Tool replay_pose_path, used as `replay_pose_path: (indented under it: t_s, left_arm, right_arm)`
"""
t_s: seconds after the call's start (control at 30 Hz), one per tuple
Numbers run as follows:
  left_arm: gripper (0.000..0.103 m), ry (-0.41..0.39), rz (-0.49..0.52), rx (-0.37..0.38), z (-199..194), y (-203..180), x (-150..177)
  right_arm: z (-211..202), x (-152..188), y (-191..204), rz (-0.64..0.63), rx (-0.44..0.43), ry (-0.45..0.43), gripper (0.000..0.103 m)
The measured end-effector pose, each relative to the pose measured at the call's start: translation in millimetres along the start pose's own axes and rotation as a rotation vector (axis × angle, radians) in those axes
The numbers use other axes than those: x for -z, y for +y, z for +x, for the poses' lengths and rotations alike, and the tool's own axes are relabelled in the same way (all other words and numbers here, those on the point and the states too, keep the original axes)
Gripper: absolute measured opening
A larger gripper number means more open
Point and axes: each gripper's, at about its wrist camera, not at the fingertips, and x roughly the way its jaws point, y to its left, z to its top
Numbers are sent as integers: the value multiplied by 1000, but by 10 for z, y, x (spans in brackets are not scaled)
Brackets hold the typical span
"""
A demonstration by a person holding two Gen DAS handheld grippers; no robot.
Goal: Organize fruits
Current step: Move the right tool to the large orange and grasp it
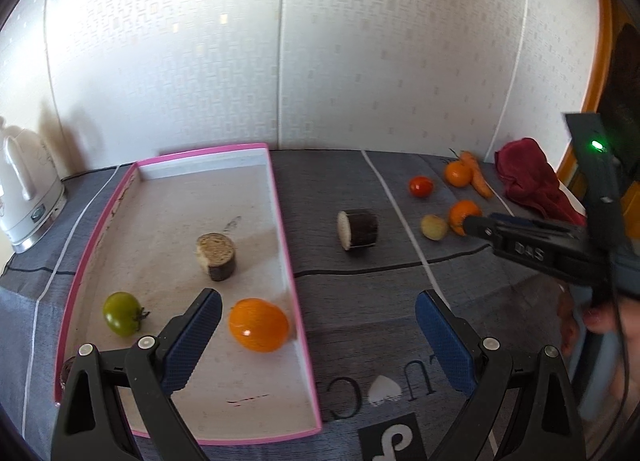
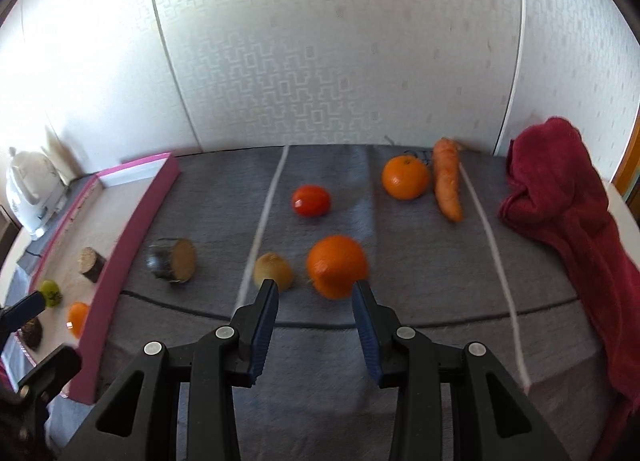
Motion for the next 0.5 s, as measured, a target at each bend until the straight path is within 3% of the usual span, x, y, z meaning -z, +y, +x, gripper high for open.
replay_pose_path:
  t_s: [0.13, 0.5]
  left_arm:
    - [98, 2, 27, -6, 7, -51, 22]
    - [98, 17, 27, 3, 39, -81, 31]
  right_arm:
    - [164, -86, -64, 1, 29, 12, 39]
    - [372, -95, -128, 65, -34, 44, 38]
